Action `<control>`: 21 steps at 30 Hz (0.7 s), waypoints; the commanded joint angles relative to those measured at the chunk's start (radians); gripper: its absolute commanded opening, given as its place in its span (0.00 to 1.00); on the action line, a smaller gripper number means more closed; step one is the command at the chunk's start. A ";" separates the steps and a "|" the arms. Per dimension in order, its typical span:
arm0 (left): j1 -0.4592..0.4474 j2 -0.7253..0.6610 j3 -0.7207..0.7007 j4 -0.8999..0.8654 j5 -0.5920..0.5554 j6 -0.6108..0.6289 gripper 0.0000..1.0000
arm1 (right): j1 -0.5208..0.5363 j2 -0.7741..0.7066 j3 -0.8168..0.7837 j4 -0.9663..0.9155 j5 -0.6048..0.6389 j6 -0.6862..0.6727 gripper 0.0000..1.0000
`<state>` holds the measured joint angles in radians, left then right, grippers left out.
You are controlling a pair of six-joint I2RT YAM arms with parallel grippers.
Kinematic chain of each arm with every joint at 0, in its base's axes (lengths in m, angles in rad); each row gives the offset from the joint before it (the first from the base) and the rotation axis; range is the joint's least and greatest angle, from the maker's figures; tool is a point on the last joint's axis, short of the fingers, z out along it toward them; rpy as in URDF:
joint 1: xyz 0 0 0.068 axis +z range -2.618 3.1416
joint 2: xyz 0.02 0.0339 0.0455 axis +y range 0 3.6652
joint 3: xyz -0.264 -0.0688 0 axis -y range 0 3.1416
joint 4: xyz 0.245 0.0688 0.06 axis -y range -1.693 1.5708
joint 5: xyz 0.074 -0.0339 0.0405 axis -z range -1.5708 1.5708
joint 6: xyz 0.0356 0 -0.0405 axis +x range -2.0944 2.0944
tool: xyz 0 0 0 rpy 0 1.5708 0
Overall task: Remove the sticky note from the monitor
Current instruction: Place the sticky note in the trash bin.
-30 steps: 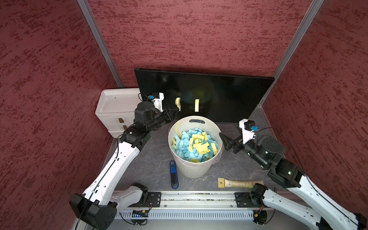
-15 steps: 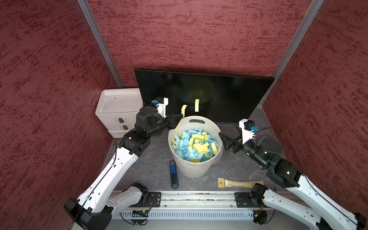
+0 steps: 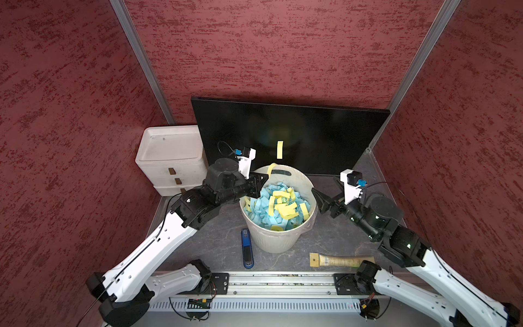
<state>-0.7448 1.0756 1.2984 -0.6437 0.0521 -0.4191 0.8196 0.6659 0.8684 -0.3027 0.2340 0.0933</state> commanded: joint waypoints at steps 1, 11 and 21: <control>-0.049 0.035 0.034 -0.070 -0.108 0.065 0.01 | 0.006 -0.001 -0.003 0.033 0.024 -0.005 0.99; -0.062 0.099 0.063 -0.086 -0.130 0.086 0.18 | 0.005 0.009 0.004 0.034 0.022 -0.006 0.98; -0.046 0.103 0.079 -0.080 -0.122 0.085 0.45 | 0.005 0.007 0.006 0.033 0.024 -0.013 0.98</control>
<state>-0.7994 1.1801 1.3487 -0.7326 -0.0658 -0.3443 0.8196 0.6777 0.8684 -0.2958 0.2398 0.0921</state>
